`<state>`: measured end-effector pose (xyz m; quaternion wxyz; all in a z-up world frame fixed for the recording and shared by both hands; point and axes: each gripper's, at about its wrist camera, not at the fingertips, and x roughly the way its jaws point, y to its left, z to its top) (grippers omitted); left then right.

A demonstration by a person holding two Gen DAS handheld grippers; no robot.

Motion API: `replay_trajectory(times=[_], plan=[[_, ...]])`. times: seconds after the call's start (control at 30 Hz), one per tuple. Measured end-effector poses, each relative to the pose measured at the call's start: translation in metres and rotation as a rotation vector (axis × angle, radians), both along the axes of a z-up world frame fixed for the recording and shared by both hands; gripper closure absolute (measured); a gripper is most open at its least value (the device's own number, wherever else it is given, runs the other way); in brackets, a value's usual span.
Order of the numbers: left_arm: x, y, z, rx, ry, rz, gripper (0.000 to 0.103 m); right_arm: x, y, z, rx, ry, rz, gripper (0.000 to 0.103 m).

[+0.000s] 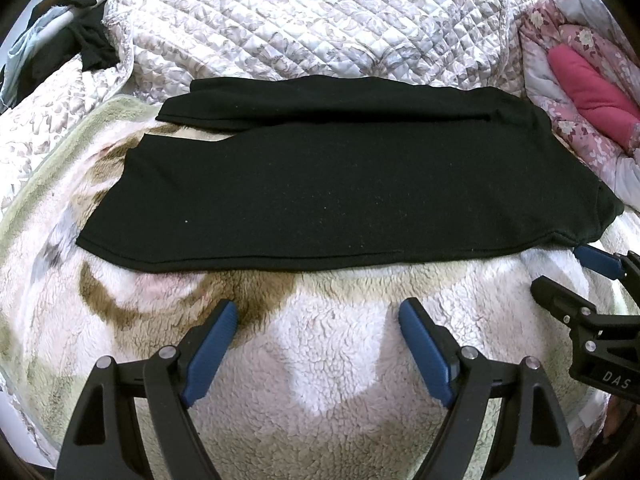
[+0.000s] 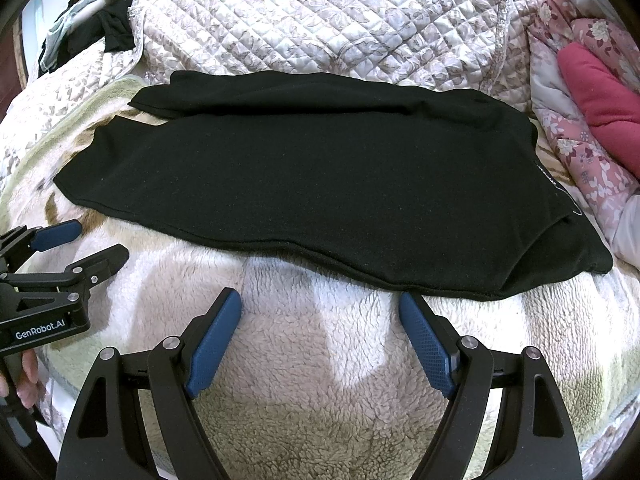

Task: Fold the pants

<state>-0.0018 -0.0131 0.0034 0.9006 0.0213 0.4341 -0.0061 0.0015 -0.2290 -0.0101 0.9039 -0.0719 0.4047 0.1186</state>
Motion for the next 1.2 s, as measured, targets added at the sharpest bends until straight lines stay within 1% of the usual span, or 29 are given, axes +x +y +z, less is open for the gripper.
replay_trajectory(times=[1.2], plan=[[-0.0007,-0.0019,-0.001,0.003,-0.001,0.0,0.017,0.0014,-0.0028,0.0,0.002,0.005,0.006,0.022]])
